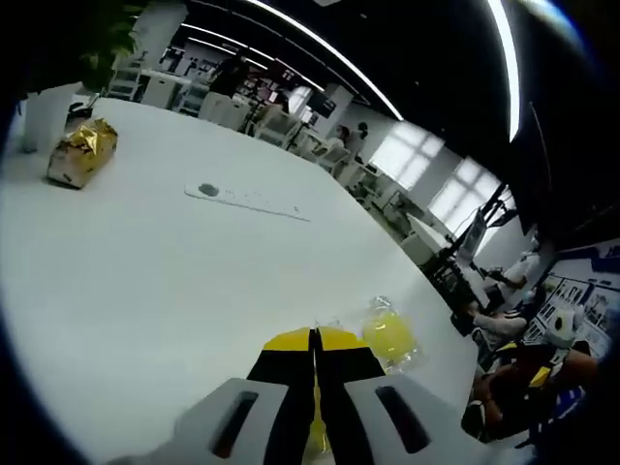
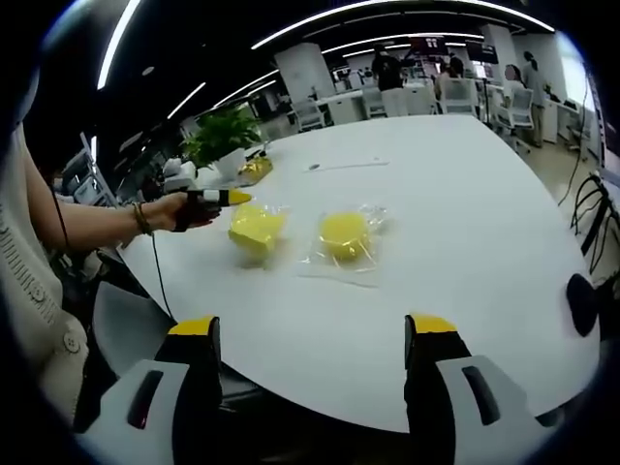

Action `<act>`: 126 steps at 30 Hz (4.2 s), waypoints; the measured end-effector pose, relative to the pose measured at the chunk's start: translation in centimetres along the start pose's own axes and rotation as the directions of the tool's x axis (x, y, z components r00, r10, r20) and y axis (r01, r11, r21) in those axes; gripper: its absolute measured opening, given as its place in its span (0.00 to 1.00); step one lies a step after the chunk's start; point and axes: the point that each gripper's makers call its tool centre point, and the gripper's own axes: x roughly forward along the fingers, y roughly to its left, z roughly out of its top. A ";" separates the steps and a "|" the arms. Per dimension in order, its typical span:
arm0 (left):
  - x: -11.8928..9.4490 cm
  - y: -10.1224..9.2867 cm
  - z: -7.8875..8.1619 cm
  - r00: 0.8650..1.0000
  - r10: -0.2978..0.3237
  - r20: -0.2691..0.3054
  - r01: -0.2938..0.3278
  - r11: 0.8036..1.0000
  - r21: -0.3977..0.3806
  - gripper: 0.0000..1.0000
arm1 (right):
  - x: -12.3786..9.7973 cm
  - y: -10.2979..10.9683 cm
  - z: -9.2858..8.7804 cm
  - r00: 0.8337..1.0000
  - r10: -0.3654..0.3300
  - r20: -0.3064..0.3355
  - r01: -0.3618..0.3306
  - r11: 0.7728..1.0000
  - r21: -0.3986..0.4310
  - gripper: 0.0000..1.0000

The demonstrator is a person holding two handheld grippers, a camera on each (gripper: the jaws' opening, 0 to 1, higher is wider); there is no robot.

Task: Compare the silicone blocks by pressing each to a similar depth, holding the contact briefly, and releasing to observe deformation and rebound differences across the visible hardness samples.

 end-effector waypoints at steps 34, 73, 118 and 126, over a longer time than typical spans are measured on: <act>-4.8 -15.8 1.2 0.970 -0.192 -0.147 0.237 0.871 0.431 0.00 | 2.3 4.9 7.0 0.962 0.271 0.038 -0.245 0.913 -0.326 0.74; -10.2 -23.4 4.5 0.847 -0.501 -0.179 0.519 0.703 0.486 0.00 | 10.4 13.5 13.0 0.807 0.589 0.046 -0.561 0.788 -0.255 0.57; -9.5 -21.3 5.1 0.917 -0.373 -0.138 0.380 0.720 0.581 0.00 | 8.5 13.5 12.4 0.867 0.497 0.022 -0.477 0.843 -0.248 0.05; -9.9 -21.6 5.0 0.919 -0.371 -0.132 0.374 0.720 0.585 0.00 | 8.1 13.8 12.4 0.868 0.496 0.022 -0.472 0.839 -0.270 0.06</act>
